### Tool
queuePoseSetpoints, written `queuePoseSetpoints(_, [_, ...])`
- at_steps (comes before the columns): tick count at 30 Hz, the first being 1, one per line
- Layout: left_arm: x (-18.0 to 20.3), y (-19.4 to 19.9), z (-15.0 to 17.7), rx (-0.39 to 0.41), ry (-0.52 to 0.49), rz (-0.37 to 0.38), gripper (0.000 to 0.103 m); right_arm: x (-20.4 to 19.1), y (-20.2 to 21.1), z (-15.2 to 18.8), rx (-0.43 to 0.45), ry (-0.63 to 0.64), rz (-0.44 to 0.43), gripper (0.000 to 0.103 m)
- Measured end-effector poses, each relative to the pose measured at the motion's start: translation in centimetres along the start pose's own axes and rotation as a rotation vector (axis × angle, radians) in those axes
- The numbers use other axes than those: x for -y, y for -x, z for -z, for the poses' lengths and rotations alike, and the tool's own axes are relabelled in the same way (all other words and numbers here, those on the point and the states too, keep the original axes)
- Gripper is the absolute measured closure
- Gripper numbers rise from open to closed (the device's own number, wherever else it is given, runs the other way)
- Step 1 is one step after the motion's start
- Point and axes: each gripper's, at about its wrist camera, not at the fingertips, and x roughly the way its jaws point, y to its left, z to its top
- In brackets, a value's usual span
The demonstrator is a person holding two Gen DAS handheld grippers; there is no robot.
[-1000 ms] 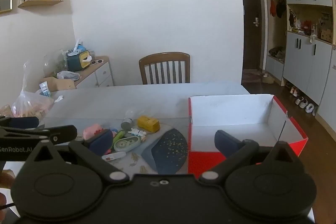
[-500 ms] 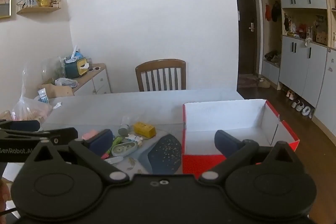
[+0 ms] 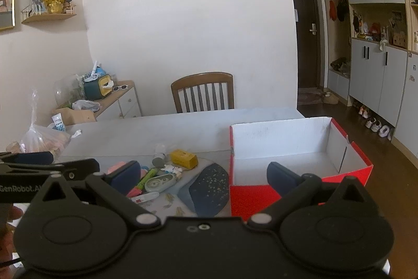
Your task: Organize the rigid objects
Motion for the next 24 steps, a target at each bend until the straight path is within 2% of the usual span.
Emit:
queuePoseSetpoints(15, [-1.9,-0.5,0.1,0.005,-0.01,-0.01,0.0,-1.9,-0.7,-0.1,-0.006,0.014,-0.013,0.0])
queuePoseSetpoints(24, [-5.6,-2.0,-0.7,-0.006,0.005,0.034,0.0,-4.6,-2.5,-0.6,-0.011,0.033,0.012,0.001])
